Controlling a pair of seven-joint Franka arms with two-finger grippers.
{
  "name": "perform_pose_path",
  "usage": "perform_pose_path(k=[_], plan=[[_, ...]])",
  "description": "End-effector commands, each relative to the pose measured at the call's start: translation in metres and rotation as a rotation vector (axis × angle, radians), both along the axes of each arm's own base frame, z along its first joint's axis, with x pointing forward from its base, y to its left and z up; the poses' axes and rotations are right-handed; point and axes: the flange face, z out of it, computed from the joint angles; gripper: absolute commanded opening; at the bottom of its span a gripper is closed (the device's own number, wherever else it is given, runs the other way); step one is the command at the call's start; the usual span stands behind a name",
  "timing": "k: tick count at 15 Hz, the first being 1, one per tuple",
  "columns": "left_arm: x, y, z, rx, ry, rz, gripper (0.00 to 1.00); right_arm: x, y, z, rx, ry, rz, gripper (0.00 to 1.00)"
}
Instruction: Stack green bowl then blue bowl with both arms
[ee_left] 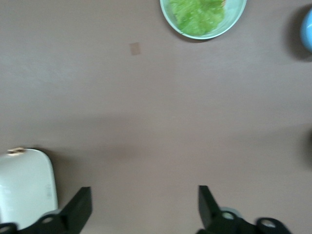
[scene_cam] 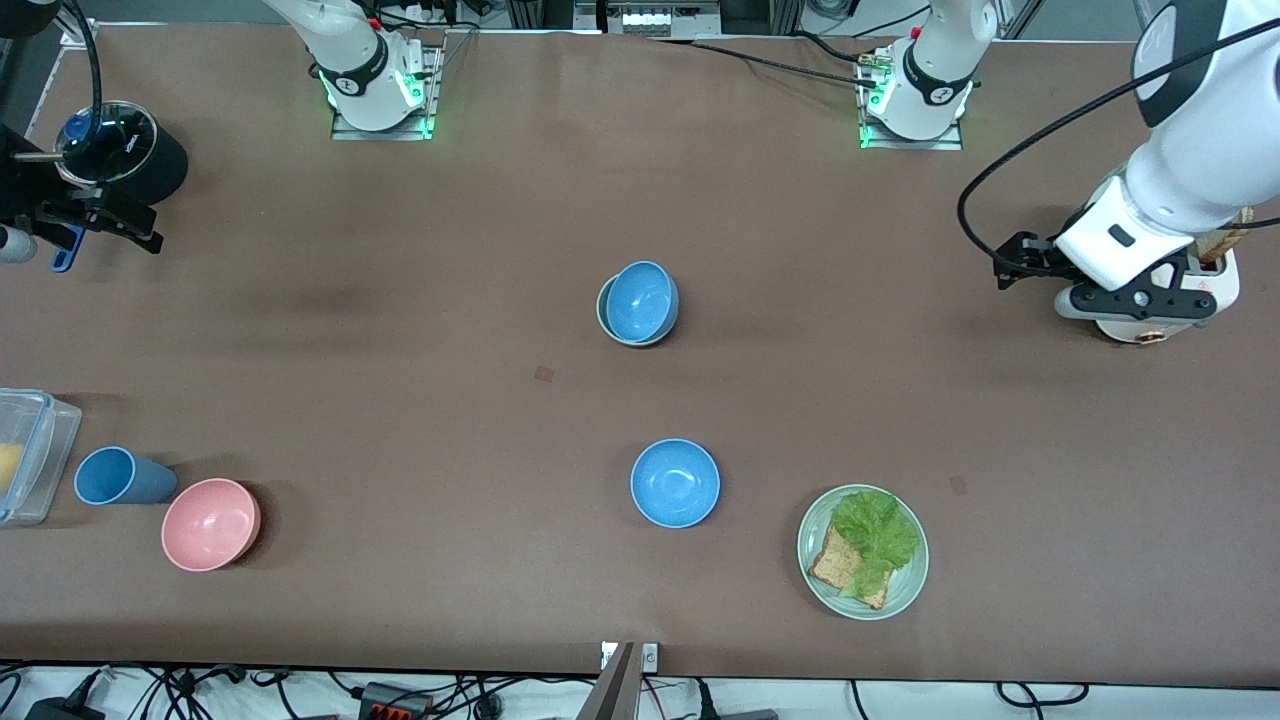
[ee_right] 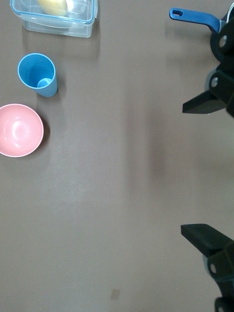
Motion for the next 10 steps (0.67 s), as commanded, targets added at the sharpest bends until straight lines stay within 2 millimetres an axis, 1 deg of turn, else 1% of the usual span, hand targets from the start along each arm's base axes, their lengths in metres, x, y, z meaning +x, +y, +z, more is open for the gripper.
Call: perform_pose_path(k=[1, 5, 10], plan=[[-0.008, 0.011, 0.003, -0.043, -0.011, 0.026, 1.0, -0.004, 0.001, 0.005, 0.004, -0.008, 0.014, 1.0], [-0.003, 0.006, 0.002, -0.035, -0.005, 0.017, 1.0, -0.003, 0.0, 0.004, 0.004, -0.008, 0.013, 1.0], [0.002, 0.01, -0.003, -0.038, 0.03, 0.013, 1.0, -0.004, 0.0, 0.003, 0.005, -0.001, 0.013, 1.0]])
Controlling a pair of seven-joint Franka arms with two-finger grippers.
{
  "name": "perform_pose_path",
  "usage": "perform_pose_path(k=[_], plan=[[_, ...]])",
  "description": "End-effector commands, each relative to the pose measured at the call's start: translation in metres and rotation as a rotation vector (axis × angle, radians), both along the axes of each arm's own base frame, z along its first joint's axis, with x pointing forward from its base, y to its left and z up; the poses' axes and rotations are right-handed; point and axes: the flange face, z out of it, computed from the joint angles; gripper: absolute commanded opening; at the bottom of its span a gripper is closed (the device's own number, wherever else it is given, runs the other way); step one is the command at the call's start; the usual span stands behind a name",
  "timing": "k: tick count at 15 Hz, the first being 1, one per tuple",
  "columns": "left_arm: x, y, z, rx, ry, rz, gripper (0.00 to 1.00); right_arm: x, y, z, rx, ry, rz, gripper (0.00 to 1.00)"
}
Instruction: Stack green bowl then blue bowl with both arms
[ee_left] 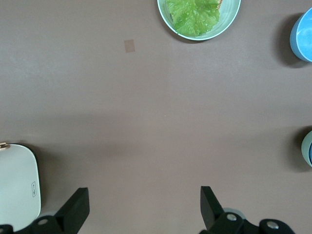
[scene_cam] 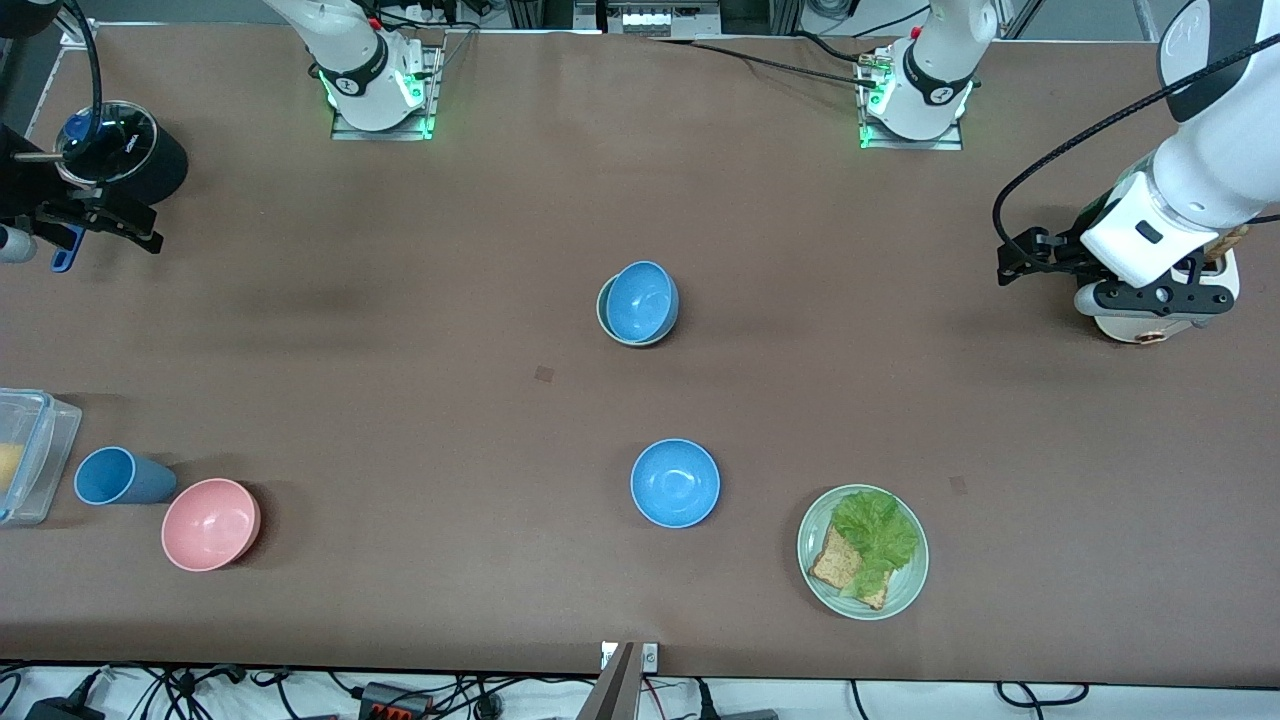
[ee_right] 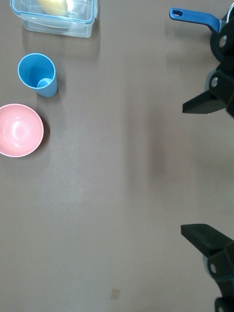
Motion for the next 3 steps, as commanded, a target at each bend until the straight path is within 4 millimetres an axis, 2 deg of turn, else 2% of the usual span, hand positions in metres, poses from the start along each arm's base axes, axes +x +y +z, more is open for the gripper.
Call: perform_pose_path(k=[1, 3], plan=[[0.0028, 0.003, 0.0006, -0.012, 0.022, -0.009, 1.0, -0.0032, 0.0001, 0.0043, 0.004, -0.006, 0.013, 1.0], [0.0031, 0.0048, -0.0003, -0.012, 0.026, -0.003, 1.0, -0.0036, 0.0001, 0.0033, 0.005, -0.001, 0.012, 1.0]])
